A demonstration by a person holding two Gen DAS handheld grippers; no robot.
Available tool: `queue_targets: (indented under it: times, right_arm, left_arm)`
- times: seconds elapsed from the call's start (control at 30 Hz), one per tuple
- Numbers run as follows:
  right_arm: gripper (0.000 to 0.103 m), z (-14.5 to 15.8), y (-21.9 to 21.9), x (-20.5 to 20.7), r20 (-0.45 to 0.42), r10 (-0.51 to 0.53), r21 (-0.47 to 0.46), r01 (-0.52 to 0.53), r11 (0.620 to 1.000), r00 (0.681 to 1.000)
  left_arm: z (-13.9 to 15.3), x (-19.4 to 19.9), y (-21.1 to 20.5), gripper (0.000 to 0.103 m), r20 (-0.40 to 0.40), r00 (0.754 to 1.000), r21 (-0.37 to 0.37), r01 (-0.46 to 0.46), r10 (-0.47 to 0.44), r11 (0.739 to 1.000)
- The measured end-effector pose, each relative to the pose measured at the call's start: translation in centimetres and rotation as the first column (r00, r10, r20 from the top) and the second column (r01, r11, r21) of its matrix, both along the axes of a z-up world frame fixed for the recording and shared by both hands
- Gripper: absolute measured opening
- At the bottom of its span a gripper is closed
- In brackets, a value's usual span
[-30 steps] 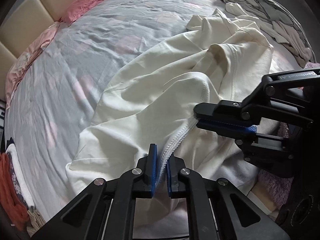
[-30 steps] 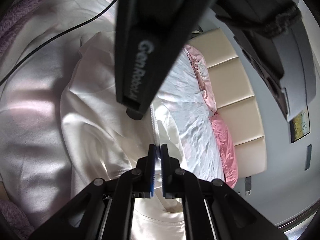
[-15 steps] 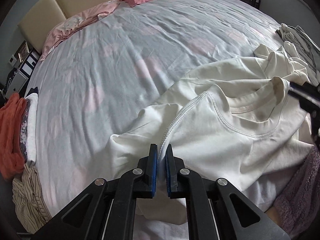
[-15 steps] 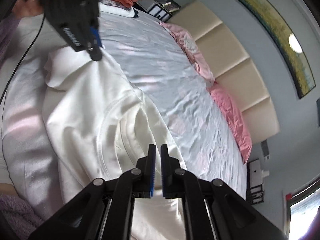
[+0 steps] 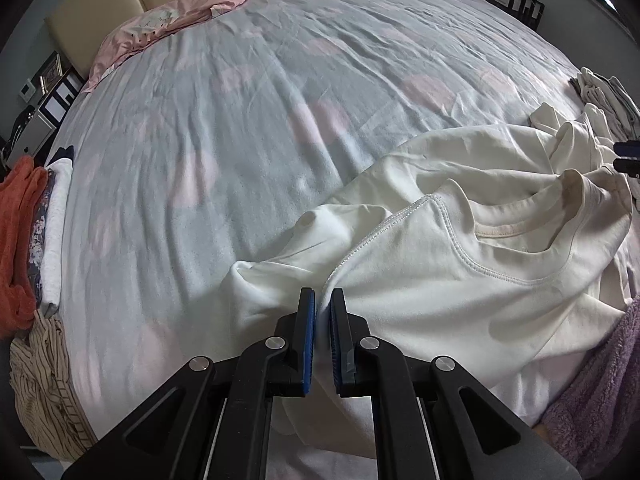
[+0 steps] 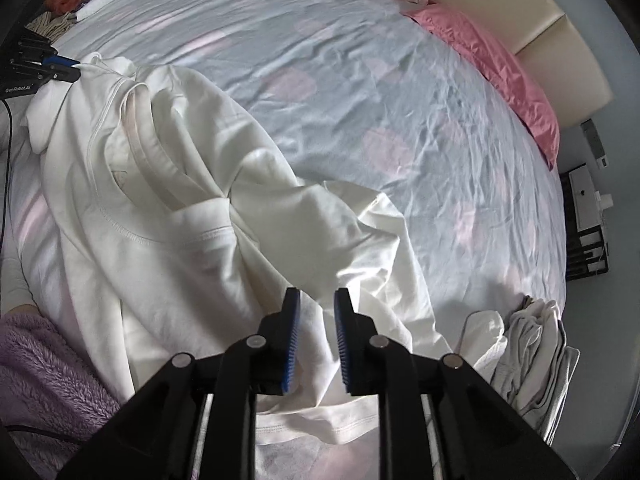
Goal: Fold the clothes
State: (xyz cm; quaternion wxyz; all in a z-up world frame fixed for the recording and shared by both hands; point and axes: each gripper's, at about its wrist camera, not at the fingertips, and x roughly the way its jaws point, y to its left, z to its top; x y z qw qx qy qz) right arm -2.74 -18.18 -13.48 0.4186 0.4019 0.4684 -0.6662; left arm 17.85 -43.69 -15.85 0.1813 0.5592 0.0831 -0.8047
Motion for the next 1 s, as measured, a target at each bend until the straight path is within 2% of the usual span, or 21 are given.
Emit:
queue_targets:
  times: [0.17,0.3,0.37,0.43,0.53,0.6,0.67,0.73,0.8,0.9,0.97,1.0]
  right_arm:
    - [0.019,-1.7,-0.5,-0.5,0.052,-0.015,0.027,0.014,1.0,0.999]
    - [0.017,-3.3,-0.5,-1.1,0.023,-0.087,0.082,0.085,0.993,0.996]
    - [0.009,-2.7,0.0,-1.2,0.046,-0.127,0.042,0.125,0.991,0.991]
    - [0.006,-1.3,0.6,-0.7,0.046,-0.138,-0.014,0.139,0.99,0.989]
    - [0.005,1.2,1.8,-0.6,0.029,-0.168,-0.092,0.17,0.981,0.985]
    - [0.005,2.6,2.7,-0.8,0.049,-0.203,-0.136,0.208,0.969,0.978]
    - [0.005,3.6,3.7,-1.2,0.082,-0.234,-0.165,0.245,0.955,0.969]
    - [0.005,3.1,4.1,-1.2,0.102,-0.259,-0.141,0.271,0.952,0.961]
    - [0.005,2.1,4.3,-1.1,0.11,-0.28,-0.105,0.292,0.951,0.954]
    - [0.005,-0.3,4.3,-0.9,0.123,-0.302,-0.025,0.307,0.951,0.945]
    - [0.006,-1.6,4.3,-1.0,0.097,-0.339,0.023,0.338,0.941,0.936]
    - [0.006,-1.7,4.4,-1.1,0.1,-0.351,0.015,0.351,0.936,0.931]
  left_arm:
    - [0.1,0.4,-0.2,0.008,-0.013,1.0,0.016,-0.007,0.007,1.0]
    - [0.3,0.6,-0.5,0.008,-0.024,1.0,0.02,-0.017,0.017,1.0]
    - [0.7,0.9,-0.8,0.008,-0.042,0.998,0.013,-0.035,0.036,0.999]
    - [1.4,1.5,-1.3,0.008,-0.071,0.995,0.004,-0.067,0.067,0.998]
    - [2.4,2.4,-2.2,0.008,-0.109,0.986,-0.005,-0.124,0.123,0.992]
    - [2.8,3.2,-3.4,0.008,-0.121,0.976,-0.002,-0.181,0.179,0.984]
    - [2.3,3.7,-4.4,0.008,-0.088,0.968,-0.007,-0.237,0.235,0.972]
    - [1.5,4.2,-5.2,0.008,-0.037,0.959,-0.03,-0.281,0.28,0.959]
    - [0.8,4.5,-6.0,0.008,-0.005,0.949,-0.01,-0.315,0.315,0.949]
    - [0.9,4.7,-5.7,0.008,-0.025,0.955,0.031,-0.294,0.294,0.955]
    - [1.5,4.4,-4.8,0.008,-0.064,0.966,0.059,-0.246,0.249,0.968]
    - [1.9,4.3,-4.3,0.008,-0.085,0.971,0.072,-0.217,0.223,0.974]
